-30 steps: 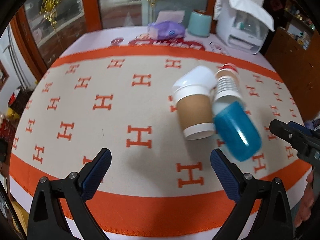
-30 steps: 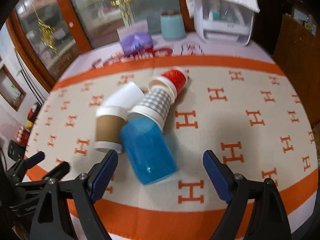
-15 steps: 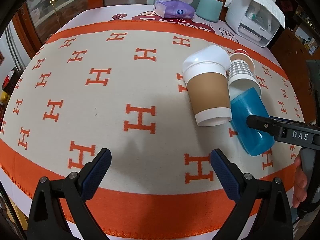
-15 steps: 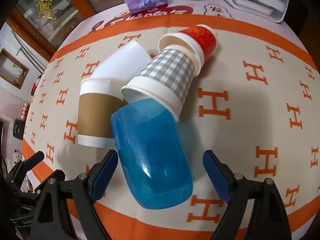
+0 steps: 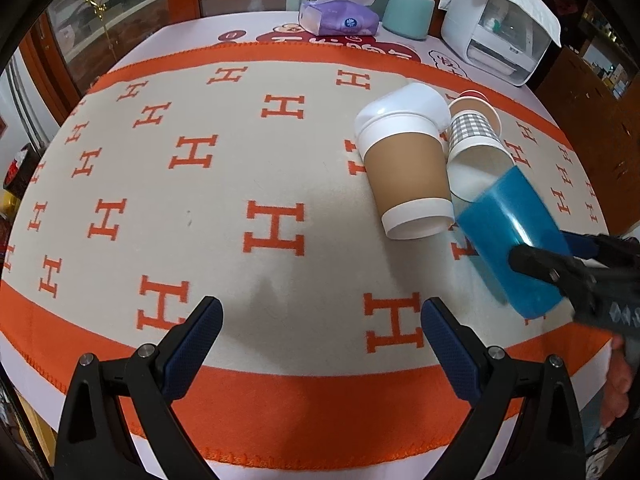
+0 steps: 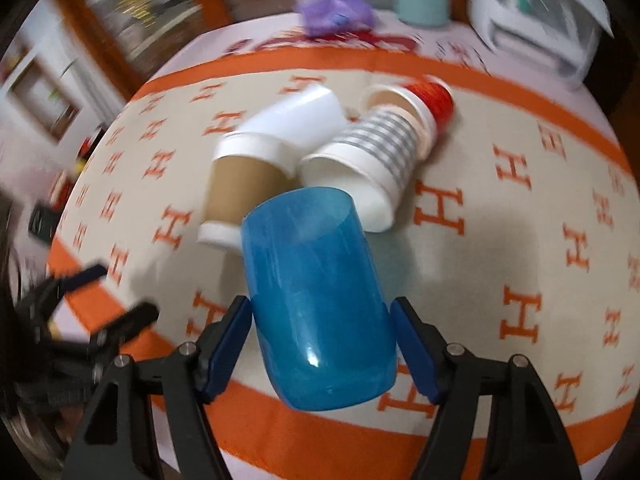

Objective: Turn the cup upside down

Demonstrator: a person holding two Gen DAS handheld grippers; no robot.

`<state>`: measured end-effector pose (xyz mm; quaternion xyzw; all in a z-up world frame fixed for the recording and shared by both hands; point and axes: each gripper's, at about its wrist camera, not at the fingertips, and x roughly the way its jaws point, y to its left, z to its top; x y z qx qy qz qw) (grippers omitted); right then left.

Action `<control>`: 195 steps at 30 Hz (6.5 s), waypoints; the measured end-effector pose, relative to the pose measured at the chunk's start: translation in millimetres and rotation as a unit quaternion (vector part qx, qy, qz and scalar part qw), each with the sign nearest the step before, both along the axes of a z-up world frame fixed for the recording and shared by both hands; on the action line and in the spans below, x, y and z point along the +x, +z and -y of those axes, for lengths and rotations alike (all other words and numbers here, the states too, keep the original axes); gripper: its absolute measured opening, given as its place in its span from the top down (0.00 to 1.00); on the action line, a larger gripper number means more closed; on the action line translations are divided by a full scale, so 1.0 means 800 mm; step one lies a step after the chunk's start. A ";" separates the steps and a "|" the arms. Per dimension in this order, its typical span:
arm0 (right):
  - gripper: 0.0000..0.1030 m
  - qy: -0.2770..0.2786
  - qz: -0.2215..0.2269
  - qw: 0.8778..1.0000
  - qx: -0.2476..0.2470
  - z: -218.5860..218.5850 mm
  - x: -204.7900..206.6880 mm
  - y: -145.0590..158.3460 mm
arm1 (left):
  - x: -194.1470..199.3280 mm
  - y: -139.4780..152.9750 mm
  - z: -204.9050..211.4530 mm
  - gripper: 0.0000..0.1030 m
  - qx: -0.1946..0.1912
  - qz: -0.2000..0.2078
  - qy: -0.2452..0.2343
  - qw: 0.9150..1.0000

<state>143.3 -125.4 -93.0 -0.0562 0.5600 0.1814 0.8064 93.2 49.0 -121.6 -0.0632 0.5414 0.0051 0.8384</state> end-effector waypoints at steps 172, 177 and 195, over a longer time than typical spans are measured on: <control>0.36 -0.204 0.132 0.963 0.120 0.067 -0.220 0.007 | -0.110 0.001 0.059 0.04 -0.046 0.167 -0.130 0.976; 0.36 -0.194 0.133 0.966 0.104 0.057 -0.233 0.014 | -0.127 0.021 0.041 0.04 -0.031 0.168 -0.105 0.980; 0.30 -0.163 0.167 0.969 0.085 0.018 -0.246 0.103 | -0.147 0.125 0.023 0.01 0.025 0.169 -0.050 0.984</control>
